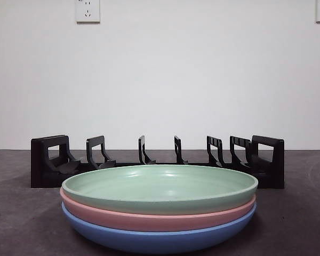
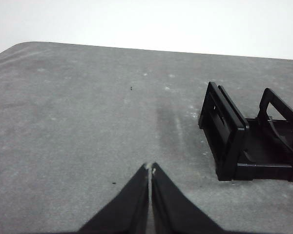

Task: Place the plate

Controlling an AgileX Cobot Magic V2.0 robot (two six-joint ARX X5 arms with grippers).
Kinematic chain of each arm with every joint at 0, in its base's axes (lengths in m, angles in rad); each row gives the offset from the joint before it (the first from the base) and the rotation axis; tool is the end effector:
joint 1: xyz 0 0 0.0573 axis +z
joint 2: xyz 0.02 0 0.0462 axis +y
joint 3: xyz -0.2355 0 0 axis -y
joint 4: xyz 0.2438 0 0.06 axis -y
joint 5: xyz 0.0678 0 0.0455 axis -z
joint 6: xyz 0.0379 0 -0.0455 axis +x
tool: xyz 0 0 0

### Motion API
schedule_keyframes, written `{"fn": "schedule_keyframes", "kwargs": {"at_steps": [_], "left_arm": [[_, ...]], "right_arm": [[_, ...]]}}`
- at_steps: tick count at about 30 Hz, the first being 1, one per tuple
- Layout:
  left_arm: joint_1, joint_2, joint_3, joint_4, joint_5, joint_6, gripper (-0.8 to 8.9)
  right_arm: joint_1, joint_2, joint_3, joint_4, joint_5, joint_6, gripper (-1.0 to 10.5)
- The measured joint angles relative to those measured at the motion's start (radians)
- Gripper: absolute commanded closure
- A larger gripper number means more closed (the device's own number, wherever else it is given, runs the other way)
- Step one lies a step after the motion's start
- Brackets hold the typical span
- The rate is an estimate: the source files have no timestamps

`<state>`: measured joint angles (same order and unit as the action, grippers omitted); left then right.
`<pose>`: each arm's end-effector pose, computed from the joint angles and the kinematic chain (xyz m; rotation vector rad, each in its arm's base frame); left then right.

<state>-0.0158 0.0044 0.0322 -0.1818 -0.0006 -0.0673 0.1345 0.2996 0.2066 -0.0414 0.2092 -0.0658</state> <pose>0.1310 -0.0020 0.1551 -0.0659 0.1544 -0.0100 0.1470 0.0119 0.1961 -0.0887 0.1349 -0.0702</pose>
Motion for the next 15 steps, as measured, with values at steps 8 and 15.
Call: {"fn": "schedule_keyframes", "kwargs": {"at_steps": [8,15], "left_arm": [[0.000,0.000,0.000,0.000,0.000,0.000,8.06],[0.000,0.000,0.000,0.000,0.000,0.000,8.06]], "right_arm": [[-0.055,-0.210,-0.188,-0.003,-0.003,0.056,9.3],[-0.057,-0.299,-0.190,-0.114,0.001,0.089,9.3]]}}
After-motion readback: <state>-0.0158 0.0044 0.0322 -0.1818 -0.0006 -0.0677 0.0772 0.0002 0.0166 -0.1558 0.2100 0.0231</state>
